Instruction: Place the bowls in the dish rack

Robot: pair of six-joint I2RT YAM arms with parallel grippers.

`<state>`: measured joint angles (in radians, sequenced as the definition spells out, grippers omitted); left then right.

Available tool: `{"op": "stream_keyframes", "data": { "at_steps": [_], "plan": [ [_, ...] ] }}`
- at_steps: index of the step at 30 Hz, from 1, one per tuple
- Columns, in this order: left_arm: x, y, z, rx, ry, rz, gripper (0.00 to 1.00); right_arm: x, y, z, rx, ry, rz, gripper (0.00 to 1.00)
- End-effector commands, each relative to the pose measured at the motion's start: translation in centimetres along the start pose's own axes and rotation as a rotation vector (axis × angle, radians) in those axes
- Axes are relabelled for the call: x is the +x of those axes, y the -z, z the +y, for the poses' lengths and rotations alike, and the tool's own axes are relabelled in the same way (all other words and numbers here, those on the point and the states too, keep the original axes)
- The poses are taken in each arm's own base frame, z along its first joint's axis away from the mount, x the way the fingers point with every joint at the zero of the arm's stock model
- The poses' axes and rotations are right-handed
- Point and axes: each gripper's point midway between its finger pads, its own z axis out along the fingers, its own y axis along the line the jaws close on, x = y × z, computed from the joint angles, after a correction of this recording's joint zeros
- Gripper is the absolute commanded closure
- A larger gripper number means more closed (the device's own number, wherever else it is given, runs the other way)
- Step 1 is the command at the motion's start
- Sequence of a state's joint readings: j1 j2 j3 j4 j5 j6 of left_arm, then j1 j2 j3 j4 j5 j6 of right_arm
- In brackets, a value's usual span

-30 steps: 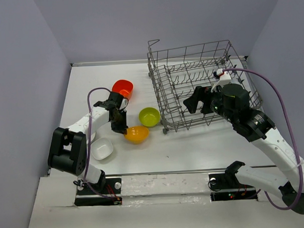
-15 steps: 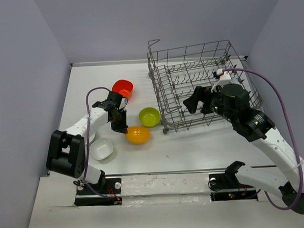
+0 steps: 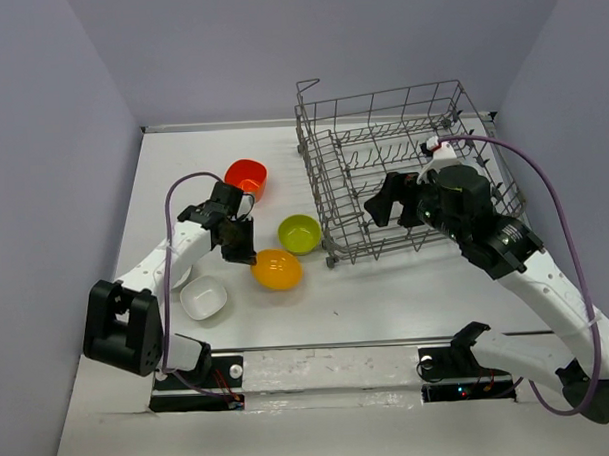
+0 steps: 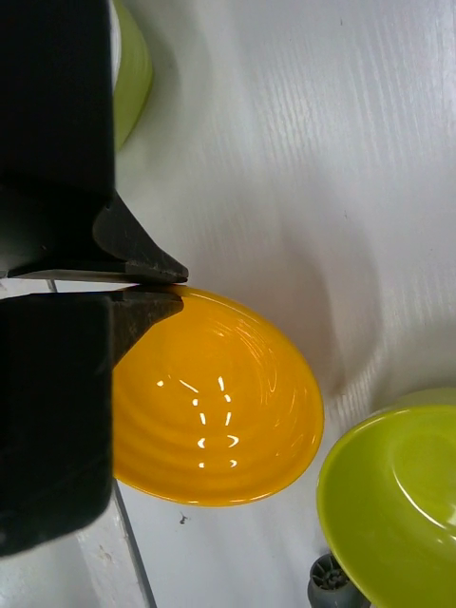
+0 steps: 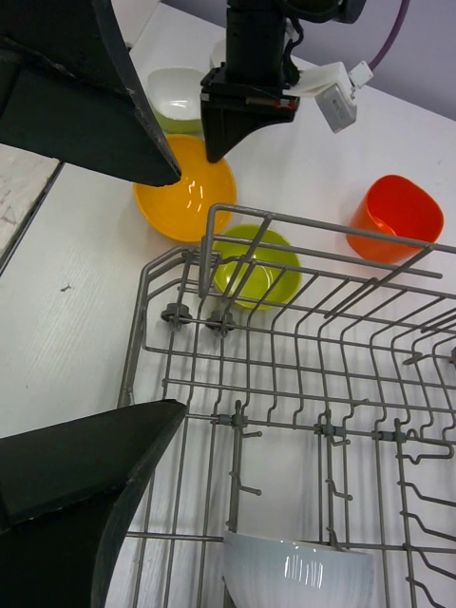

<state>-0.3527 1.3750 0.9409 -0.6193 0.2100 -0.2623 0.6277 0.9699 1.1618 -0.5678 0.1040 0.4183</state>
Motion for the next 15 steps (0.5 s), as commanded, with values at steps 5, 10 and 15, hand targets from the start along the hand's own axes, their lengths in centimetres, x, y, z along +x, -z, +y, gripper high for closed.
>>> {"op": "stream_keyframes", "data": {
  "at_steps": [5,10,15],
  "plan": [
    [-0.5,2.8,-1.3,0.047,-0.030,-0.076,1.00,0.0,-0.8,1.3,-0.064,0.005,0.020,0.00],
    [-1.4,4.8,-1.9,0.067,-0.034,-0.133,1.00,0.2,-1.5,1.7,-0.073,0.012,0.060,0.02],
    [-3.7,8.4,-2.8,0.076,-0.031,-0.251,1.00,-0.3,-2.0,2.2,-0.074,0.009,0.072,0.03]
  ]
}}
